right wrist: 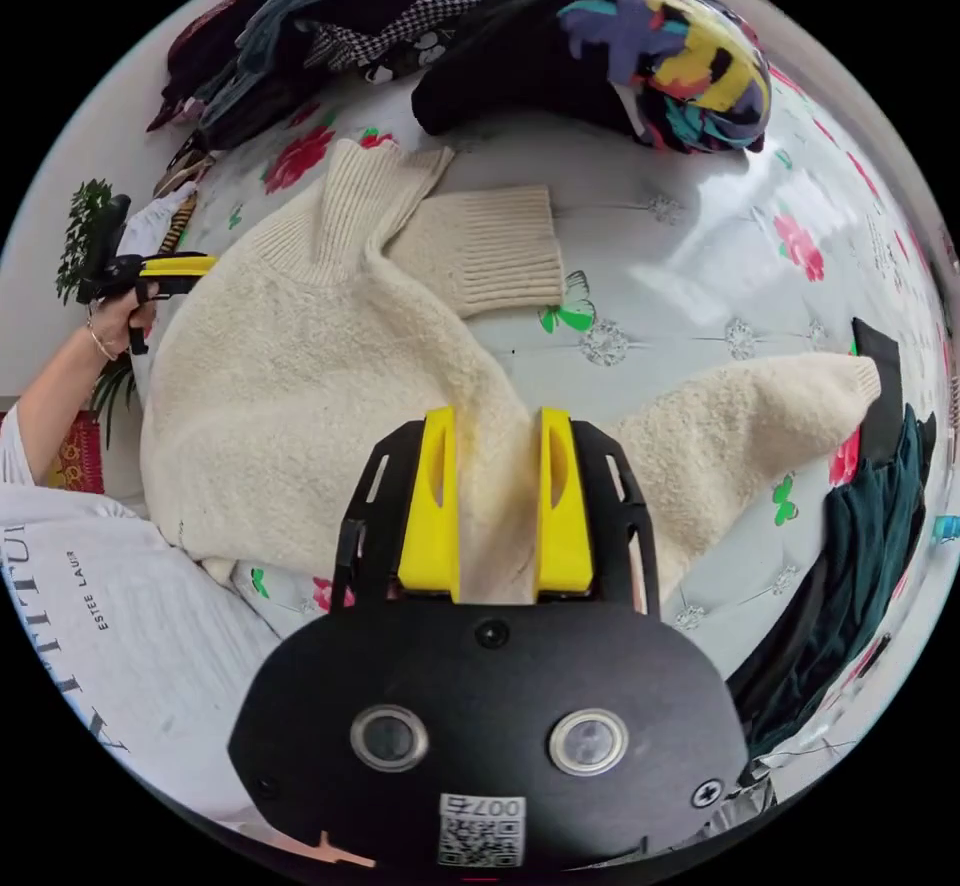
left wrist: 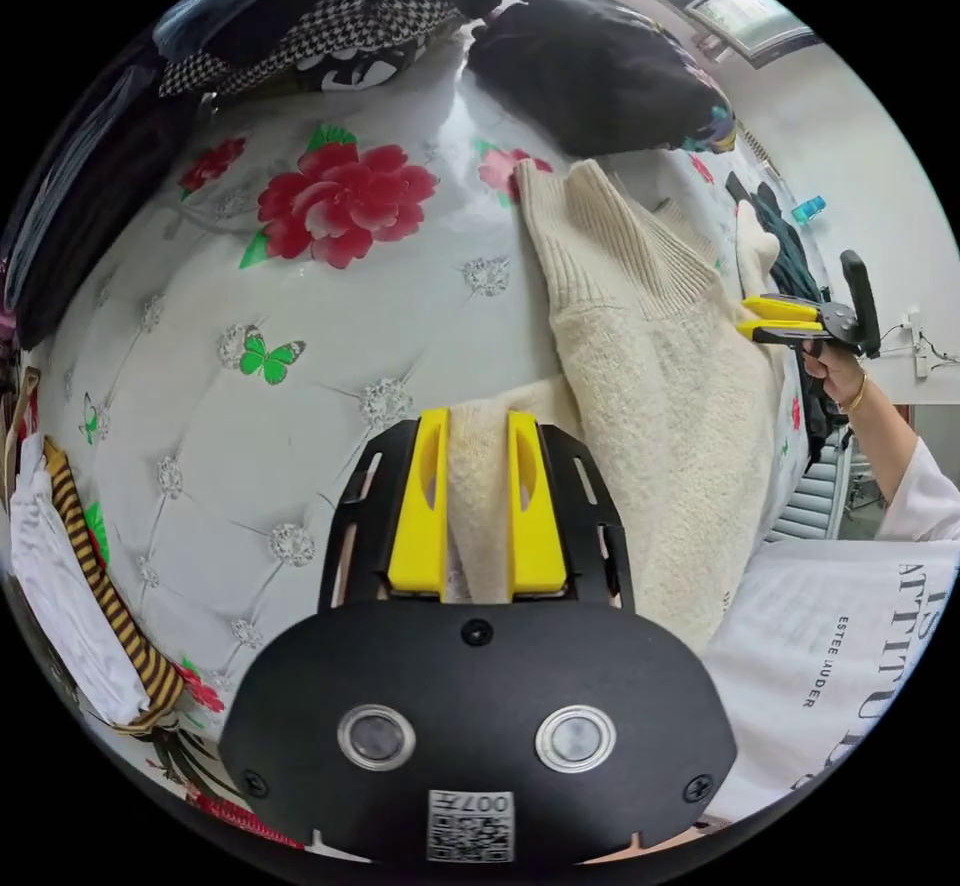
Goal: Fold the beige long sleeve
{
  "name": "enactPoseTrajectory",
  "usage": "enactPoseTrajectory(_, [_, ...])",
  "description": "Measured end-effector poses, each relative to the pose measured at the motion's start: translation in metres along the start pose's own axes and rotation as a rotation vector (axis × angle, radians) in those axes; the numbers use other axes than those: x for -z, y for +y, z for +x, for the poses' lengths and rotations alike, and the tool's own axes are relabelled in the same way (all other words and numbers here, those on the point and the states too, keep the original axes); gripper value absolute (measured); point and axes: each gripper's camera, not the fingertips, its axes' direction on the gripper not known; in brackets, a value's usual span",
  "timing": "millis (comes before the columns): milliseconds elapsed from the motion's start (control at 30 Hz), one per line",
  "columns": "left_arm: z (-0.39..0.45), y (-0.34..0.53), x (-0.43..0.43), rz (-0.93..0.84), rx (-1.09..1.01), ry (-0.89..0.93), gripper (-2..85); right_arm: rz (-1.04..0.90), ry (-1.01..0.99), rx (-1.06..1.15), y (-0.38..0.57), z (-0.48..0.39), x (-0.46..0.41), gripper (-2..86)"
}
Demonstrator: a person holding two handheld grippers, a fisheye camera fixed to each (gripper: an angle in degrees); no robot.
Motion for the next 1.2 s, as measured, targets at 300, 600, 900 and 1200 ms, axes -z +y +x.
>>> enactPoseTrajectory(300, [0.01,0.13,0.127,0.453,0.248,0.157,4.1,0.474,-0.066,-0.181,0.12,-0.027,0.118,1.7])
enactPoseTrajectory(600, [0.129,0.334,0.339,1.023,0.205,0.082,3.4,0.96,0.083,0.019,0.251,-0.097,0.28,0.7])
enactPoseTrajectory(900, [0.317,0.462,0.51,1.549,0.001,-0.344,3.8,1.474,0.301,0.195,0.363,-0.146,0.41,1.0])
enactPoseTrajectory(1200, [0.204,0.21,0.49,1.037,0.302,-0.445,6.8,0.982,0.324,0.066,0.168,-0.099,0.403,3.3])
